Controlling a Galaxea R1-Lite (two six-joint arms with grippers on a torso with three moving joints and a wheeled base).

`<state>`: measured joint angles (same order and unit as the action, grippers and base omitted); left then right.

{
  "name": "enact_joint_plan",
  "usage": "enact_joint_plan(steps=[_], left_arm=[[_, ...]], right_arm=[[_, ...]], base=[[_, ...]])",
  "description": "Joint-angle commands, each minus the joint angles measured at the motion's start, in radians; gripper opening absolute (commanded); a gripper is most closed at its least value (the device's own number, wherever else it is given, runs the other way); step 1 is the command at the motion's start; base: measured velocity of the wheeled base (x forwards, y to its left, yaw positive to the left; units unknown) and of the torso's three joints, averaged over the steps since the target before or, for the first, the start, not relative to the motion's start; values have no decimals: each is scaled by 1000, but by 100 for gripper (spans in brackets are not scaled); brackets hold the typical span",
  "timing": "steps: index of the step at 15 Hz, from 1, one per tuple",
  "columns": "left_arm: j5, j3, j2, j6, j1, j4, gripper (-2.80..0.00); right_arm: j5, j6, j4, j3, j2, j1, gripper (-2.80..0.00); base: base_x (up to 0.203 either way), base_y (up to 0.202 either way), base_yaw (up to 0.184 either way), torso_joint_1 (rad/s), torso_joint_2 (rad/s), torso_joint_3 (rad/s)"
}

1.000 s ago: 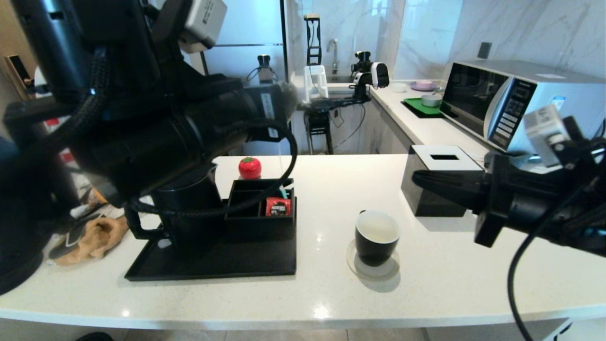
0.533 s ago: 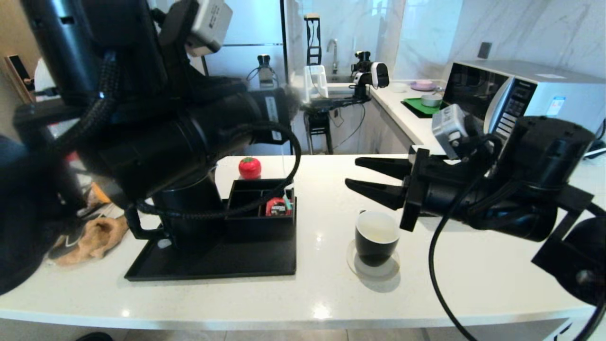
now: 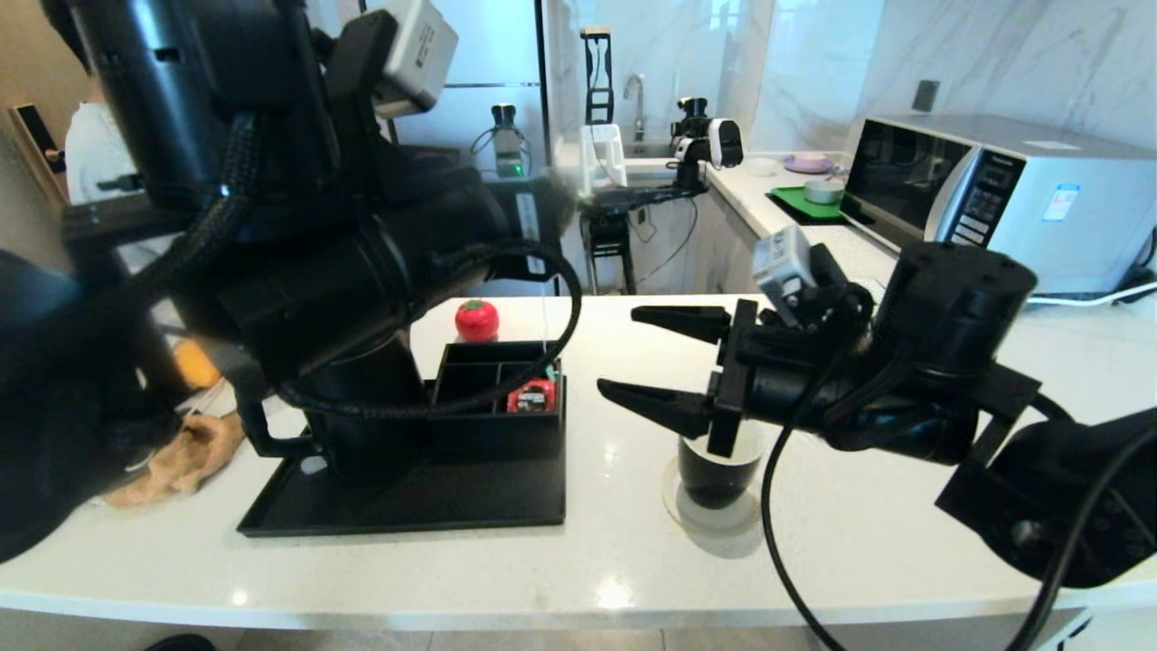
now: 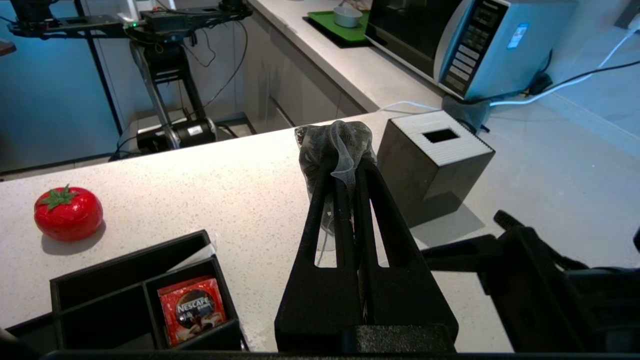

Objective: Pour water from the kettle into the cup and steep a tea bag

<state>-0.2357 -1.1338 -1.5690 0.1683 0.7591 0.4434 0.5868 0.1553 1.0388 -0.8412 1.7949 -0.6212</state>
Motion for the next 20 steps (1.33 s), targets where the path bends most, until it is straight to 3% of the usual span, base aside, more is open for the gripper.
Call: enact_joint_plan(steps=[1, 11, 20], left_arm=[[-2, -1, -2, 1, -1, 3, -280], [-7, -29, 6, 0, -1, 1, -280], [-8, -29, 14, 0, 0, 1, -280]], right_arm=[[4, 1, 6, -11, 24, -27, 0], [-1, 4, 7, -142, 138, -104, 0], [-1, -1, 32, -236, 231, -115, 0]], base=[[0, 0, 0, 0, 0, 0], [0, 0, 0, 0, 0, 0], [0, 0, 0, 0, 0, 0]])
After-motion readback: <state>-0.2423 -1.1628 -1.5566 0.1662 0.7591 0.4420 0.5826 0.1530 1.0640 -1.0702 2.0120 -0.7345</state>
